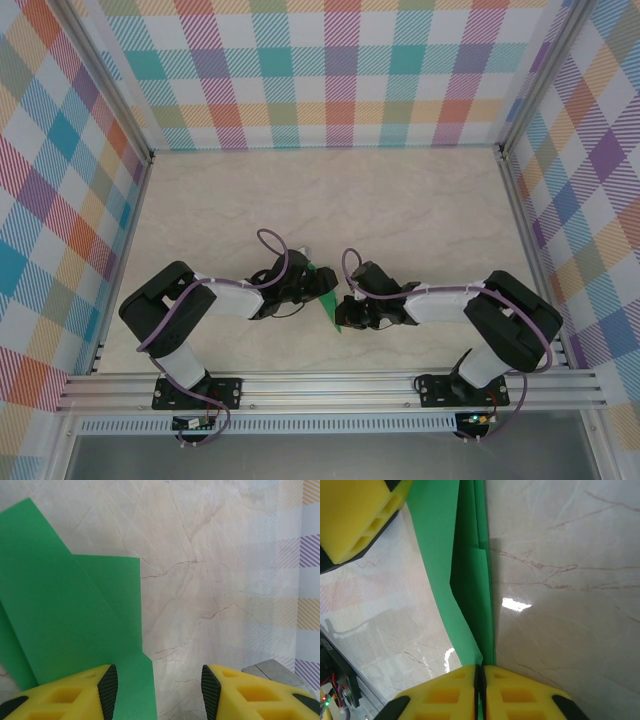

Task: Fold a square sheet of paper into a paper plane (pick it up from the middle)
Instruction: Fold the wing for the fifth time at the center of the table.

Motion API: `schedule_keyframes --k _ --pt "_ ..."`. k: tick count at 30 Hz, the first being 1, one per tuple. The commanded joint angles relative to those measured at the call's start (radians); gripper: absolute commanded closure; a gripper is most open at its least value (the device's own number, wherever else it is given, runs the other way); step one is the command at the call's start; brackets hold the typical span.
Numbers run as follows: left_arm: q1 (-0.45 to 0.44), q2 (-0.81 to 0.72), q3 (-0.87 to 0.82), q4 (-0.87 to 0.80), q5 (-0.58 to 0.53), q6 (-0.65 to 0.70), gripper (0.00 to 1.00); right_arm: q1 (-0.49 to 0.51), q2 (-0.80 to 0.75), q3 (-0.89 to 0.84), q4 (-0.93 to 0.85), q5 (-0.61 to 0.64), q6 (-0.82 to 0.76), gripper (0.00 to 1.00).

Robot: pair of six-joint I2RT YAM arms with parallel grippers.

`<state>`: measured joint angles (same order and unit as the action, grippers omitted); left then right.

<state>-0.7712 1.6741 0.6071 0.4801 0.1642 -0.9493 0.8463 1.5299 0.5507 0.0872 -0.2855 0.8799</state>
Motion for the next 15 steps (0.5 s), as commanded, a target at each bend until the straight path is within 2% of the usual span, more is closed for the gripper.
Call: schedule_keyframes --k 1,4,8,13,15 --pt "-0.013 0.01 -0.006 -0.101 -0.018 0.017 0.5 0.002 -0.069 -0.032 -0.084 0.05 0.008 0.82" --pt "-0.012 0.01 -0.003 -0.111 -0.022 0.021 0.5 0.003 -0.158 -0.007 -0.145 0.085 -0.028 0.77" --pt "-0.013 0.01 0.003 -0.117 -0.02 0.023 0.5 0.002 -0.204 0.014 -0.111 0.032 -0.063 0.78" --pt "-0.014 0.015 0.01 -0.118 -0.018 0.022 0.5 0.004 -0.12 0.047 -0.02 -0.09 -0.064 0.84" --pt "-0.014 0.015 0.009 -0.119 -0.018 0.022 0.5 0.005 -0.077 0.062 -0.006 -0.104 -0.059 0.86"
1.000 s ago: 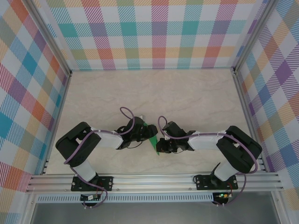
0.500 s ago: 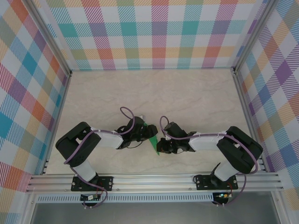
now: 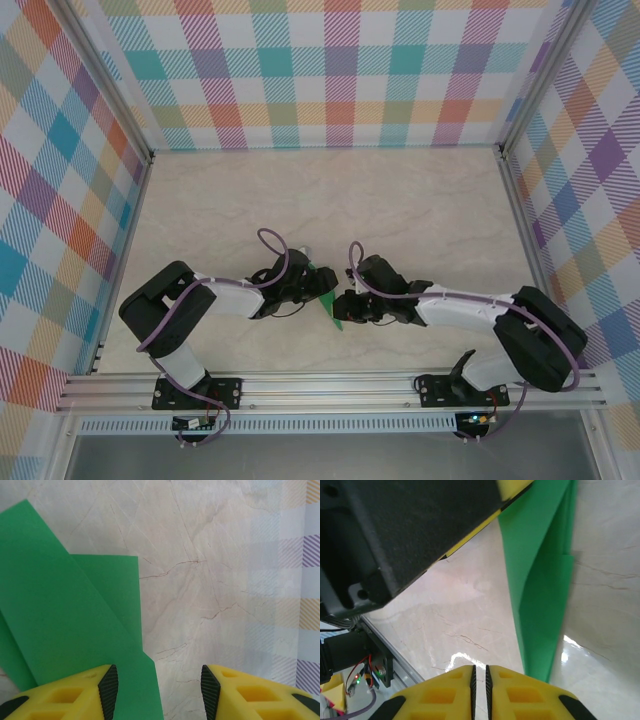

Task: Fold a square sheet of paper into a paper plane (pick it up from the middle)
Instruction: Fold the wing for the fifth time at the center of the table.

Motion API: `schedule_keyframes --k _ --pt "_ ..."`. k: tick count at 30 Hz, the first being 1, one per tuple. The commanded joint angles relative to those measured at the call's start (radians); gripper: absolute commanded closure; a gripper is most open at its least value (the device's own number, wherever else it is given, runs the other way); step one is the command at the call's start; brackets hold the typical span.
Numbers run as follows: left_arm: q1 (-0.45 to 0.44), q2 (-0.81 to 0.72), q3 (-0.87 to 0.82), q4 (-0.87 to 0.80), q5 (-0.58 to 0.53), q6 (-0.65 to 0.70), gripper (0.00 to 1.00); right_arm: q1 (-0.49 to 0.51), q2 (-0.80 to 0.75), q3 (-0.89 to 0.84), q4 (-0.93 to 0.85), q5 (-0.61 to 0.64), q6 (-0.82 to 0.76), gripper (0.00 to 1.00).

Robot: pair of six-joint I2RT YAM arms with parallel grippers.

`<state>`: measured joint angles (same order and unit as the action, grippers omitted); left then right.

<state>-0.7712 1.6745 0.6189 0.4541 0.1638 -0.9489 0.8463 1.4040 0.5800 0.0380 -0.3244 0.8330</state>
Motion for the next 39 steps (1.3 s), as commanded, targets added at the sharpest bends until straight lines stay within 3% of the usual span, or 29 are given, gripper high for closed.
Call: schedule_keyframes --k 1,8,16,29,34,39 --pt "-0.014 0.014 -0.002 -0.093 -0.019 0.021 0.5 0.004 0.065 0.039 0.042 -0.057 -0.011 0.86" --pt "-0.013 0.009 -0.005 -0.103 -0.023 0.022 0.5 0.002 0.17 0.067 -0.036 -0.009 -0.033 0.86" --pt "-0.013 0.005 -0.007 -0.118 -0.03 0.028 0.5 0.002 0.225 -0.013 -0.04 0.03 -0.007 0.86" --pt "-0.013 -0.001 -0.007 -0.126 -0.03 0.026 0.5 0.002 0.047 0.018 -0.046 -0.065 -0.029 0.83" --pt "-0.013 0.0 -0.004 -0.123 -0.028 0.024 0.5 0.004 0.093 0.007 -0.044 -0.093 -0.029 0.82" --pt "-0.013 -0.001 -0.004 -0.126 -0.027 0.026 0.5 0.004 0.132 -0.019 -0.097 -0.021 -0.028 0.82"
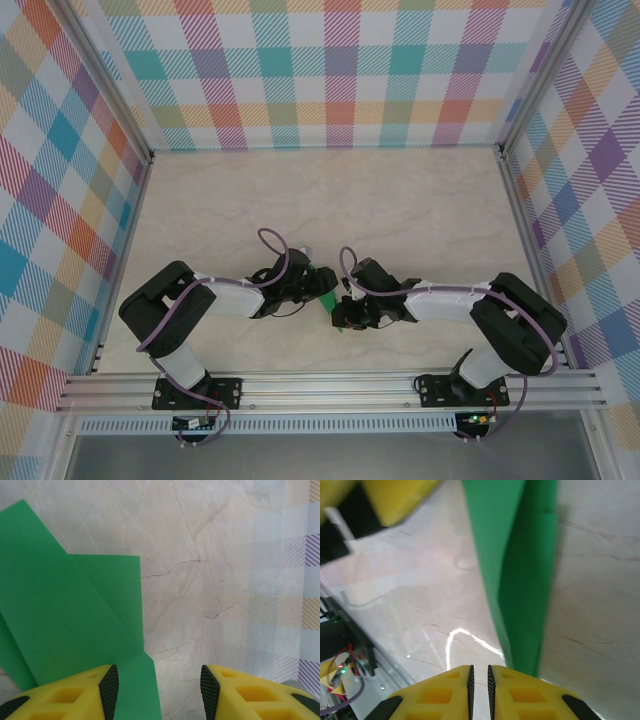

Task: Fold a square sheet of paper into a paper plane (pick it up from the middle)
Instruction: Fold the wing for the fifth time at the center of the table.

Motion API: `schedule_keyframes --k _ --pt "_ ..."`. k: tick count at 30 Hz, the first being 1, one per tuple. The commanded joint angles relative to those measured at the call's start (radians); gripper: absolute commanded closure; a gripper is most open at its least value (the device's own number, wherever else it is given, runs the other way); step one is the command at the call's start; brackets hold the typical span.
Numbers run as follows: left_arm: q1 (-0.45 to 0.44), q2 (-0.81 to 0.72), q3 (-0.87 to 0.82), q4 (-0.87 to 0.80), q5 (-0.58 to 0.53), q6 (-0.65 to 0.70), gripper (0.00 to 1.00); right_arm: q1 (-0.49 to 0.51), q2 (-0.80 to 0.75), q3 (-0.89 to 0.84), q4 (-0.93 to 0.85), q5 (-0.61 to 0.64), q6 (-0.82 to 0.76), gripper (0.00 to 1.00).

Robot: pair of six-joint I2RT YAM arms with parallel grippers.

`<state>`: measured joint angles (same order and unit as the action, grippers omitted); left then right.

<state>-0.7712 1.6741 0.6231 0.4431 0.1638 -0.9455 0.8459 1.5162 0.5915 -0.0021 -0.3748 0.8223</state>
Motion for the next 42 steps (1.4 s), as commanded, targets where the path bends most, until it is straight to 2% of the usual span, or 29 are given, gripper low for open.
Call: schedule_keyframes --k 1,6,12,17,26,30,34,42 --pt "-0.014 -0.001 -0.008 -0.117 -0.029 0.024 0.5 0.004 0.025 -0.037 -0.061 0.039 -0.012 0.82" --pt "-0.013 0.002 -0.009 -0.115 -0.027 0.023 0.5 0.004 0.047 -0.064 -0.057 0.049 0.006 0.82" --pt "-0.013 0.002 -0.007 -0.115 -0.024 0.022 0.5 0.004 -0.051 -0.028 -0.104 0.07 -0.016 0.8" --pt "-0.014 0.006 -0.005 -0.113 -0.022 0.021 0.5 0.004 -0.1 0.016 -0.062 0.068 -0.02 0.8" --pt "-0.013 0.013 0.003 -0.113 -0.015 0.018 0.5 -0.02 0.026 0.058 0.084 0.062 0.035 0.79" --pt "-0.013 0.008 0.003 -0.116 -0.015 0.018 0.5 -0.029 0.091 0.068 0.101 0.056 0.035 0.79" --pt "-0.013 -0.002 0.003 -0.118 -0.012 0.019 0.5 -0.03 0.139 0.057 0.042 0.081 0.03 0.82" --pt "-0.013 -0.033 0.023 -0.166 -0.024 0.05 0.5 -0.03 0.135 -0.028 0.079 0.073 0.051 0.83"
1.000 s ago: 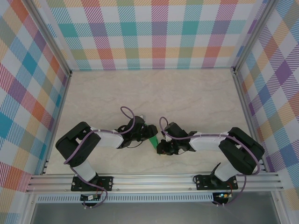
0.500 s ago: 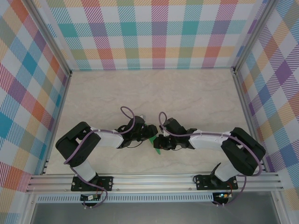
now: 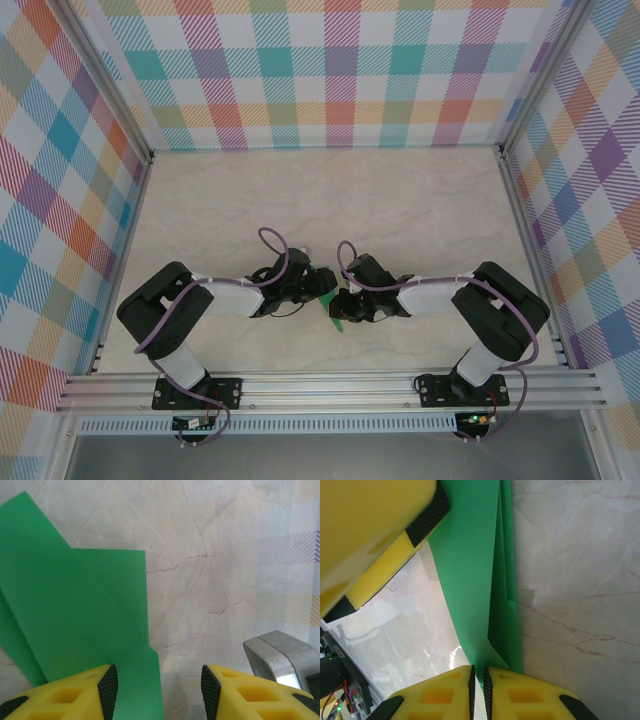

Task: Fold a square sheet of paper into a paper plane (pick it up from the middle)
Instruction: Fold the wing for the fifth time at the center of the table.

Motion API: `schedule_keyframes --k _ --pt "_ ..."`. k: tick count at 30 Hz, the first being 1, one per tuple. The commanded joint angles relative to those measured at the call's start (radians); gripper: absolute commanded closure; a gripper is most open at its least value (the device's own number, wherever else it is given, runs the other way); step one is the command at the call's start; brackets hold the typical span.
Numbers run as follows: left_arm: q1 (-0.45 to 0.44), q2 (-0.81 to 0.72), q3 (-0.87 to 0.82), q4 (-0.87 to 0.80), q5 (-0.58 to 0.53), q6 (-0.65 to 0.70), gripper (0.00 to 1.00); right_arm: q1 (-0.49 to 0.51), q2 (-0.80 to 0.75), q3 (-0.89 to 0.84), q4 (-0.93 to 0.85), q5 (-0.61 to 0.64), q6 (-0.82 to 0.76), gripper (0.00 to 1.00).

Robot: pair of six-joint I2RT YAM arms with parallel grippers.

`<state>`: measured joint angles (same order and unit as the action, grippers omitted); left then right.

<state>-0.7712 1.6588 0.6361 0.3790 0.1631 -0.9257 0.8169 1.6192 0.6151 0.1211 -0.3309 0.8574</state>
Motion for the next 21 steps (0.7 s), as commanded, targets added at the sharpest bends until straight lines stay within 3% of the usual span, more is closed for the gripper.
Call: schedule_keyframes --k 1,10,16,21 --pt "-0.014 -0.017 0.013 -0.106 -0.024 0.031 0.5 -0.001 0.023 -0.053 -0.031 0.017 0.016 0.83" --pt "-0.013 0.0 0.005 -0.086 -0.021 0.025 0.5 -0.001 -0.088 0.026 0.008 -0.067 -0.007 0.8" --pt "-0.013 0.014 0.01 -0.071 -0.013 0.019 0.5 -0.001 0.014 0.069 0.053 -0.1 0.007 0.79" --pt "-0.013 -0.002 0.006 -0.081 -0.016 0.022 0.5 -0.005 0.065 0.06 -0.025 -0.001 0.009 0.79"
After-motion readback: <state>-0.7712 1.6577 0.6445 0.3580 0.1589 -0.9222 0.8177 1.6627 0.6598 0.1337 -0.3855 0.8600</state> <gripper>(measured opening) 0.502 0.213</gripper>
